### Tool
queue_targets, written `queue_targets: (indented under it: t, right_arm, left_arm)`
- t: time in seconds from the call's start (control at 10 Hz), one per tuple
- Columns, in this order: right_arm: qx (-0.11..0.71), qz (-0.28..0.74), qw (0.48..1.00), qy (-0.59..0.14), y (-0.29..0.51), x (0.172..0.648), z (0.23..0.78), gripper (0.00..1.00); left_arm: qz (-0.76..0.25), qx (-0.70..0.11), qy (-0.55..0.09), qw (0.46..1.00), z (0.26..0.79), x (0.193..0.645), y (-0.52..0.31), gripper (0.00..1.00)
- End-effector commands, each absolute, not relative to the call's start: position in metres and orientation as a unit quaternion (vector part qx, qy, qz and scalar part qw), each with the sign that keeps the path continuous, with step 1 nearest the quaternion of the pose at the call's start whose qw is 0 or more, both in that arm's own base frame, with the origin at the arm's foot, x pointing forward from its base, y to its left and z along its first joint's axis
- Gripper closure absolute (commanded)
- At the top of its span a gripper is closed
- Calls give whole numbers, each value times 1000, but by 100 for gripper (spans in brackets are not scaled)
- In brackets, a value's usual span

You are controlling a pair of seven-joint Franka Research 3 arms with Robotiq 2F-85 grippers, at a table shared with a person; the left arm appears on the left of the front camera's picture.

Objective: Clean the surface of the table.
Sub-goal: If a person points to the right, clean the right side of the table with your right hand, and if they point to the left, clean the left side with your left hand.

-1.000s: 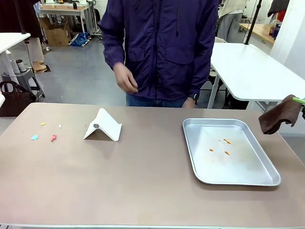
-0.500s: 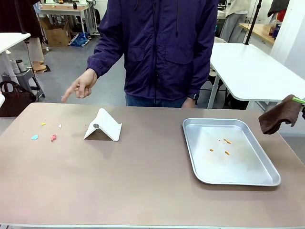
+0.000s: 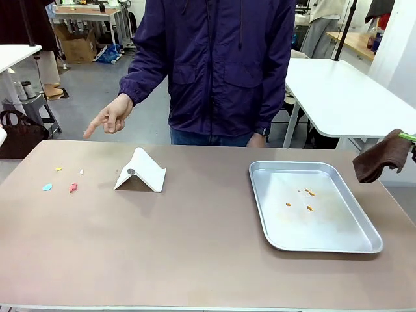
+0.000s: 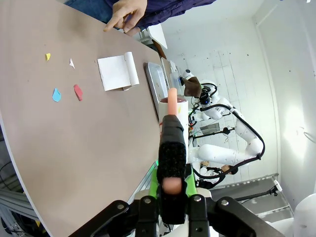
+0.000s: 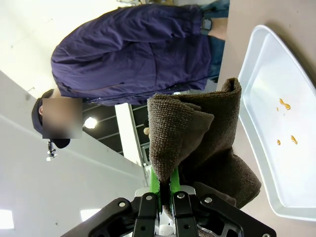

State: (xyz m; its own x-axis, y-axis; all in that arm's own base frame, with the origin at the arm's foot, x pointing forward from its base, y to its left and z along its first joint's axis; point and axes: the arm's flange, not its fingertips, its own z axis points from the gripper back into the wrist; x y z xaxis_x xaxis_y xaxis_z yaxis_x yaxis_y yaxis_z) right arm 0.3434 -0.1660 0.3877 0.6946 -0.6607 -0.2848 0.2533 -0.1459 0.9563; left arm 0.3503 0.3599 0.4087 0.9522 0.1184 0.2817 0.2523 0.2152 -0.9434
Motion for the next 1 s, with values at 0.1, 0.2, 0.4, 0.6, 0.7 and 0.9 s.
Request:
queue_targets:
  t: [0.1, 0.2, 0.4, 0.6, 0.7, 0.9]
  right_arm:
    - [671, -352, 635, -152, -168, 340, 391, 95]
    - [671, -352, 635, -152, -168, 340, 391, 95]
    - [671, -352, 635, -152, -168, 340, 391, 95]
    - [671, -352, 635, -152, -168, 340, 391, 95]
    - [671, -352, 635, -152, -168, 340, 391, 95]
    - [671, -352, 635, -152, -168, 340, 391, 95]
  left_arm:
    - [-19, -585, -148, 797, 400, 359, 352, 78]
    - [-9, -565, -147, 812, 394, 362, 350, 78]
    - [35, -525, -169, 833, 380, 370, 354, 78]
    - [53, -526, -171, 832, 373, 376, 357, 78]
    - [70, -525, -177, 830, 370, 379, 358, 78]
    - [93, -507, -188, 836, 367, 384, 353, 78]
